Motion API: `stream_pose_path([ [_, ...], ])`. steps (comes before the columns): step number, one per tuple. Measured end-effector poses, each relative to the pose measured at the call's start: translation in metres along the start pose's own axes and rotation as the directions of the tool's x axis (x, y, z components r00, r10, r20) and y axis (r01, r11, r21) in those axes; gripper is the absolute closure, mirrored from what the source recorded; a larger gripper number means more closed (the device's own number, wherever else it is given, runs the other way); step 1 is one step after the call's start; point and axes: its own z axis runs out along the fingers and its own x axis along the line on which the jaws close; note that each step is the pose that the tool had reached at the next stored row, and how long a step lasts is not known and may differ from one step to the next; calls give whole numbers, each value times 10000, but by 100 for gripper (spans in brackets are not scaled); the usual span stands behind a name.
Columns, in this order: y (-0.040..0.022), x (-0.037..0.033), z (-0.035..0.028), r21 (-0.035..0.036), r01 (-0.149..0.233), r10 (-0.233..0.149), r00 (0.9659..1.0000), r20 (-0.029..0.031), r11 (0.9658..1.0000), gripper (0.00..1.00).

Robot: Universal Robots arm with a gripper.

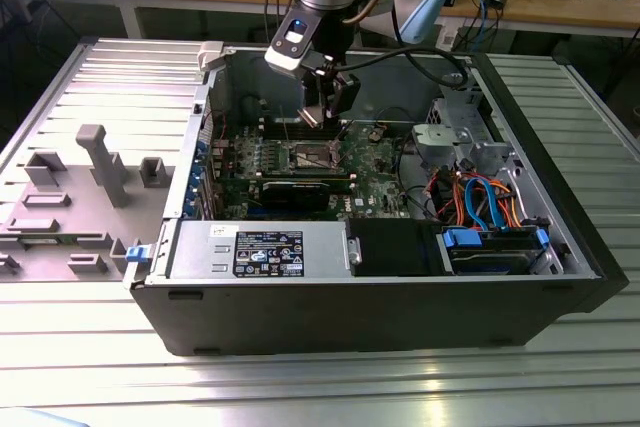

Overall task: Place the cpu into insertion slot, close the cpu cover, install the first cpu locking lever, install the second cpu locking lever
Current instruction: 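Place the cpu into insertion slot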

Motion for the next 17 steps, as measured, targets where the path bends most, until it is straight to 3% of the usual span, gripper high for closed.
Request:
stream_pose_path([
  [17,0,0,0,-2,-111,111,9999,5,9999,45],
])
